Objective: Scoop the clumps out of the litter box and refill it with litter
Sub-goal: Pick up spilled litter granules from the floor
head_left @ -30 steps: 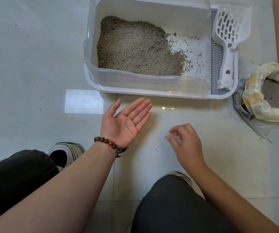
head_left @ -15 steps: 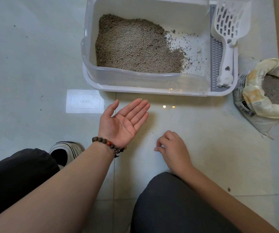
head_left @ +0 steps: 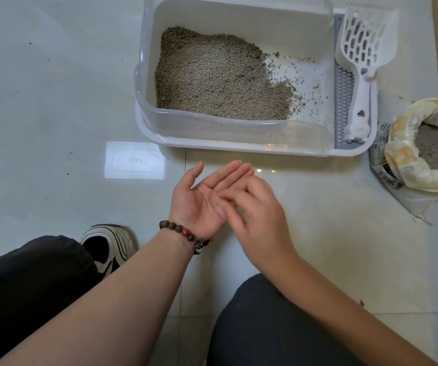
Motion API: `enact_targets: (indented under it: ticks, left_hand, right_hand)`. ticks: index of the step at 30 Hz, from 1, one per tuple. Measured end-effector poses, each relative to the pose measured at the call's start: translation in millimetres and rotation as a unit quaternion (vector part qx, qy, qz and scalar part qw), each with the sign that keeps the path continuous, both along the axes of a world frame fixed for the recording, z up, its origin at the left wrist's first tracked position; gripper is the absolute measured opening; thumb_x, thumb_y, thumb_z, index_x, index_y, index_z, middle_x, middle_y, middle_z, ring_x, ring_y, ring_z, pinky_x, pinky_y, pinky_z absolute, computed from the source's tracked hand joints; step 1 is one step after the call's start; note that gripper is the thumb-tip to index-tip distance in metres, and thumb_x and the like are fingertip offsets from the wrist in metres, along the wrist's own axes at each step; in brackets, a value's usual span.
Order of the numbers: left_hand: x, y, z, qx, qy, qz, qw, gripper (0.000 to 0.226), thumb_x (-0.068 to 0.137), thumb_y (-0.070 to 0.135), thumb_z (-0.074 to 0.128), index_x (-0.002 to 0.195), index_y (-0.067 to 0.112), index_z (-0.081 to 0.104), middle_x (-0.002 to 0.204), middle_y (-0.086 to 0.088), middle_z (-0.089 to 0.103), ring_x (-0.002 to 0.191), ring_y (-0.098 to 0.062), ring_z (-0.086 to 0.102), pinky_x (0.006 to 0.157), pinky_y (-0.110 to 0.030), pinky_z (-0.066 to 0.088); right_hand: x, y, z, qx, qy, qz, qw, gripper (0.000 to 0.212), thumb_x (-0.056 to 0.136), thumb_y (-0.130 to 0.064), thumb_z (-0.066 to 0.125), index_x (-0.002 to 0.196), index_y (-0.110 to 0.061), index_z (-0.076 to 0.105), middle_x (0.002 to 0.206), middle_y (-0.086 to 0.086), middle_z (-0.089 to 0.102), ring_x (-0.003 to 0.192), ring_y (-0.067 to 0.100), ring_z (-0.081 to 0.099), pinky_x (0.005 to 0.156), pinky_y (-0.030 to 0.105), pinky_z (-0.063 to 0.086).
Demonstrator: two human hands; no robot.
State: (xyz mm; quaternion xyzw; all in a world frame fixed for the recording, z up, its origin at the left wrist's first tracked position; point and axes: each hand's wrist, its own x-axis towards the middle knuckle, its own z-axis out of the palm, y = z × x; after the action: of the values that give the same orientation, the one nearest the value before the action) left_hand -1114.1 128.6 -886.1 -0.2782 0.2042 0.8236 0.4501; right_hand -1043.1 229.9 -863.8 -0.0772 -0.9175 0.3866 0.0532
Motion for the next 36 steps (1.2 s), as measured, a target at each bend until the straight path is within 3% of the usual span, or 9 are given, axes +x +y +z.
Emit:
enact_targets:
  ticks: [3,6,11,18,24,28,31,36]
  left_hand:
    - [-4.0,-3.7,-2.2,-0.010,-0.002,0.011,1.000,0.053,0.086,0.038,0.045,0.102,-0.006,0.070,0.117,-0.022,0.066,0.108,-0.031,0.065,0.095,-0.043,0.049]
    - [-7.2,-9.6,-4.3,-0.019,-0.007,0.030,0.999,0.054,0.089,0.037,0.043,0.099,-0.007,0.072,0.115,-0.022,0.066,0.107,-0.032,0.065,0.095,-0.044,0.050]
    - [-12.5,-15.1,-5.9,-0.024,-0.004,0.040,0.999,0.053,0.087,0.037,0.044,0.099,-0.006,0.072,0.116,-0.022,0.066,0.107,-0.032,0.065,0.094,-0.044,0.051]
    - [-11.8,-19.0,-5.9,-0.028,-0.007,0.046,0.999,0.051,0.087,0.036,0.045,0.102,-0.006,0.071,0.120,-0.022,0.064,0.110,-0.031,0.064,0.096,-0.045,0.049]
    - [-7.8,-25.9,-7.8,-0.034,-0.016,0.047,0.998,0.054,0.093,0.037,0.040,0.105,-0.006,0.070,0.122,-0.021,0.063,0.111,-0.031,0.063,0.099,-0.047,0.045]
    - [-5.7,-27.1,-8.8,-0.029,-0.017,0.047,0.998,0.054,0.093,0.038,0.040,0.108,-0.006,0.068,0.124,-0.021,0.062,0.114,-0.031,0.062,0.101,-0.047,0.043]
    - [-3.5,-22.8,-7.6,-0.023,-0.019,0.044,0.999,0.054,0.089,0.037,0.043,0.108,-0.008,0.067,0.124,-0.024,0.061,0.113,-0.032,0.062,0.097,-0.046,0.047]
    - [-2.5,-16.8,-4.7,-0.011,-0.011,0.030,0.999,0.054,0.086,0.037,0.044,0.105,-0.007,0.069,0.122,-0.023,0.062,0.111,-0.031,0.064,0.094,-0.044,0.050]
  right_hand:
    - [13.6,31.0,-8.5,-0.011,-0.018,-0.092,0.996,0.010,0.087,-0.016,0.062,0.092,-0.011,0.069,0.087,0.000,0.055,0.079,0.012,0.051,0.073,0.026,0.044]
    - [26.6,58.5,-36.8,-0.001,-0.126,-0.153,0.980,0.006,0.088,-0.016,0.063,0.091,-0.015,0.068,0.090,-0.003,0.055,0.082,0.013,0.055,0.077,0.036,0.050]
    - [29.5,55.9,-68.1,0.038,-0.205,-0.059,0.976,0.012,0.082,-0.018,0.070,0.093,-0.013,0.068,0.092,-0.002,0.054,0.092,0.019,0.054,0.078,0.028,0.044]
    - [16.2,36.7,-82.0,0.078,-0.193,0.007,0.978,0.013,0.079,-0.017,0.072,0.086,-0.008,0.066,0.088,0.005,0.056,0.088,0.024,0.052,0.073,0.026,0.035]
    - [13.0,31.8,-81.0,0.099,-0.202,0.025,0.974,0.011,0.083,-0.015,0.068,0.081,-0.006,0.065,0.086,0.007,0.056,0.086,0.026,0.052,0.076,0.038,0.045]
    - [8.6,16.6,-42.8,0.004,-0.104,-0.046,0.994,0.010,0.085,-0.018,0.064,0.081,-0.009,0.061,0.087,0.003,0.053,0.085,0.021,0.052,0.073,0.028,0.041]
    - [-2.3,-9.2,-10.2,-0.040,-0.050,-0.010,0.998,0.018,0.086,-0.025,0.054,0.082,-0.009,0.060,0.087,0.002,0.053,0.085,0.018,0.050,0.072,0.027,0.041]
    - [-11.0,-27.4,-6.1,0.006,-0.035,0.044,0.998,0.025,0.087,-0.027,0.048,0.083,-0.008,0.065,0.085,0.004,0.055,0.085,0.017,0.047,0.072,0.030,0.043]
